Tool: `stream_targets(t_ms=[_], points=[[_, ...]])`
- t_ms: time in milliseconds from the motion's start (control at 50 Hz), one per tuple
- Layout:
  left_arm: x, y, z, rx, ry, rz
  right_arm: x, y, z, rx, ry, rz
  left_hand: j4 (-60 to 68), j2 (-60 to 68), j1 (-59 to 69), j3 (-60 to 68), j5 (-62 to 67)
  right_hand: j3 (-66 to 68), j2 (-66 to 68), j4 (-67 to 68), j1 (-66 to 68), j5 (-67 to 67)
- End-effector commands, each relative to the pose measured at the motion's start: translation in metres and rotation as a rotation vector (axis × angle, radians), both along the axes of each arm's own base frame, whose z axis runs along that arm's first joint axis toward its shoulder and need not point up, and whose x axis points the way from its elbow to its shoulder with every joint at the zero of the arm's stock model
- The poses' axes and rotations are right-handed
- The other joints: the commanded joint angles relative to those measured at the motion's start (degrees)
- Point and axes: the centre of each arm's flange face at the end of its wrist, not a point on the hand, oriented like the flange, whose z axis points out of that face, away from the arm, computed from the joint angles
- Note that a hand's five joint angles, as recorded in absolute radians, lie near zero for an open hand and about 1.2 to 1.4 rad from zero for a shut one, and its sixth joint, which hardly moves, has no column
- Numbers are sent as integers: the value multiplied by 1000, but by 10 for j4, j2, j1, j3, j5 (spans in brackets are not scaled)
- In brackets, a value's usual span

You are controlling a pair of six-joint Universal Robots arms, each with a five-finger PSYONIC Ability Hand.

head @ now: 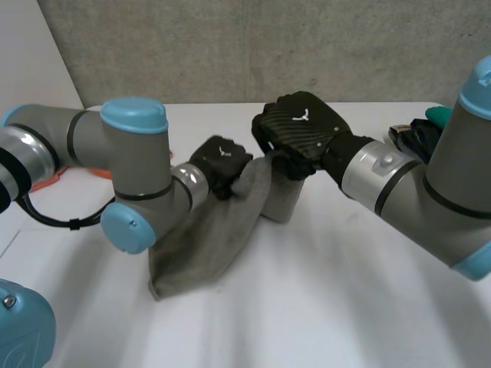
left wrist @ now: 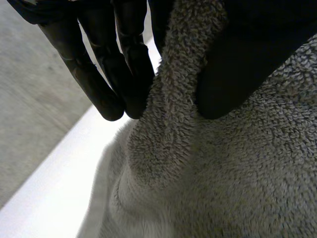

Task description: Fold the laundry.

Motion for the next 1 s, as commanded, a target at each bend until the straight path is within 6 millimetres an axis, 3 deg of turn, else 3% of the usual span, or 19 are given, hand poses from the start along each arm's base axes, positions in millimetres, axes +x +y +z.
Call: stream_targets(t_ms=[20,100,140,200,260,340,480,520,580,600,640,660,740,880,1000], points=[[8,-28,61,-152,159,163,-6,-42,6,-60,-23,-109,121,122,152,129,149,120,122,115,151,135],[25,-33,112,-248,257,294,-11,-66,26,-140,-49,-206,121,122,152,129,149,120,122,115,151,135],[34,-25,133,-271,289,331,-14,-75,37,-173,-69,-244,121,122,152,129,149,120,122,115,151,135],[43,-8,143,-252,282,336,-14,-76,44,-180,-90,-247,121,122,152,129,149,120,122,115,151,135],[50,5,134,-209,242,344,-9,-70,37,-146,-93,-217,121,122,152,129,149,120,122,115,151,135],[65,25,104,-117,158,375,2,-46,4,-28,-61,-140,121,122,152,129,149,120,122,115,151,135],[82,52,22,39,7,438,13,8,-68,175,55,-32,53,54,83,60,80,120,122,115,151,135],[88,56,-1,78,-34,473,12,18,-90,217,103,-23,-8,-7,23,0,20,120,122,115,151,135],[92,58,-12,100,-60,510,11,20,-104,230,146,-37,-87,-86,-56,-79,-59,120,122,115,151,135],[96,59,-15,110,-74,536,9,17,-107,218,166,-58,-180,-179,-150,-173,-153,120,122,115,151,135],[99,60,-14,120,-86,557,7,11,-108,206,177,-84,-317,-316,-286,-309,-289,19,22,15,51,34],[103,61,-11,125,-96,568,4,5,-105,189,179,-116,-453,-452,-422,-445,-425,-113,-110,-118,-81,-98],[111,61,8,118,-83,589,-1,-6,-91,162,158,-179,-579,-578,-548,-571,-551,-344,-341,-349,-312,-329],[137,48,38,101,-28,648,-4,-13,-77,116,138,-194,-579,-578,-548,-571,-551,-370,-367,-375,-338,-355],[164,15,49,123,30,641,-9,-18,-79,63,194,-196,-558,-557,-528,-551,-531,-370,-367,-375,-338,-355]])
